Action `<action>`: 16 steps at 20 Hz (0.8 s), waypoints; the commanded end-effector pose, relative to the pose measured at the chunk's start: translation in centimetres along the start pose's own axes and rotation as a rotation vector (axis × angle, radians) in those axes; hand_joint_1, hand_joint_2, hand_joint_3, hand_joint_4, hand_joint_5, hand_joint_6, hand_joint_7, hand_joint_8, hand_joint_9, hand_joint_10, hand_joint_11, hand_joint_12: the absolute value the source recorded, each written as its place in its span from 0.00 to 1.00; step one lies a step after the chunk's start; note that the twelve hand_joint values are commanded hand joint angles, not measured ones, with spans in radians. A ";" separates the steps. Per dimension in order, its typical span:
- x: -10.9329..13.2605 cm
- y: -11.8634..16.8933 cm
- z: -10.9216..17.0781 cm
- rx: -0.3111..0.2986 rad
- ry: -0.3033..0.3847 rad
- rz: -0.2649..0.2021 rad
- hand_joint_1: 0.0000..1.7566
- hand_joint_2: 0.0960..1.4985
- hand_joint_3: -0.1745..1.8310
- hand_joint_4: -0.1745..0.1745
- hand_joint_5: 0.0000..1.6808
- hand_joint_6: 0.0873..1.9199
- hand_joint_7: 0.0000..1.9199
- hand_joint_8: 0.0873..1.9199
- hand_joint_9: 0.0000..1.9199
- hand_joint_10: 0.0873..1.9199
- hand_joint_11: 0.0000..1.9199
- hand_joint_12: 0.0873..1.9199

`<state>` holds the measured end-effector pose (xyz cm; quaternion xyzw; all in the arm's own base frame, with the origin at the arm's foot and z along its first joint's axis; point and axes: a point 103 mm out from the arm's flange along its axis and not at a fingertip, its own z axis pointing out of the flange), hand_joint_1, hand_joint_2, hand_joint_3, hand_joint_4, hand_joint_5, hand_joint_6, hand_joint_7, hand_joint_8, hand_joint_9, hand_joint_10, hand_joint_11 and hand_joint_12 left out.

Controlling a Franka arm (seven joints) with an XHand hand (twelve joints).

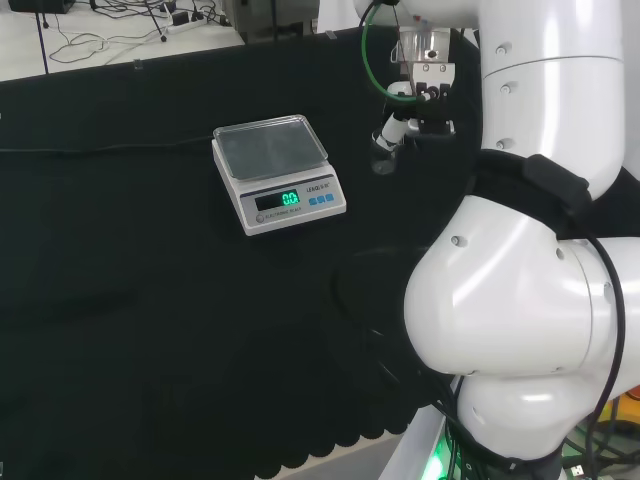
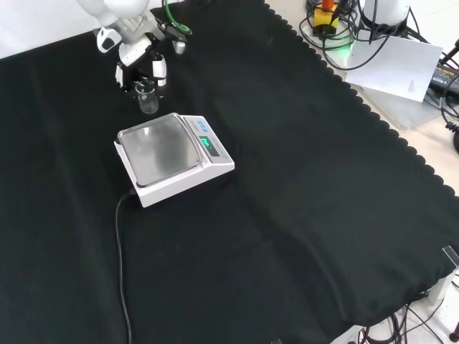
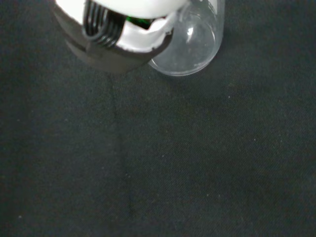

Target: Pick up the beaker.

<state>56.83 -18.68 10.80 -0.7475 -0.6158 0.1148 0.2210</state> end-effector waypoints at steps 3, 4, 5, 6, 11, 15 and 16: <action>1.2 -1.6 -3.5 -0.155 -0.067 -0.029 0.67 0.66 0.14 0.00 0.64 0.42 0.54 0.35 0.65 0.29 0.65 0.33; 1.1 -2.0 -4.2 -0.145 -0.070 -0.026 0.72 0.67 0.12 0.00 0.62 0.44 0.54 0.35 0.61 0.35 0.65 0.33; 1.3 -2.2 -5.0 -0.137 -0.072 -0.025 0.75 0.68 0.11 0.00 0.61 0.46 0.54 0.34 0.57 0.41 0.64 0.33; 1.3 -2.5 -5.7 -0.131 -0.073 -0.027 0.77 0.69 0.10 0.00 0.60 0.47 0.54 0.34 0.55 0.45 0.64 0.33; 4.1 -3.5 -8.9 -0.054 -0.149 0.065 0.79 0.70 0.09 0.00 0.59 0.48 0.47 0.47 0.60 0.46 0.64 0.34; 6.1 -5.0 -11.2 -0.027 -0.115 0.015 0.79 0.70 0.09 0.00 0.59 0.48 0.47 0.48 0.60 0.46 0.64 0.34; 6.1 -5.6 -11.7 -0.030 -0.111 0.005 0.79 0.70 0.09 0.00 0.59 0.48 0.47 0.48 0.60 0.46 0.64 0.34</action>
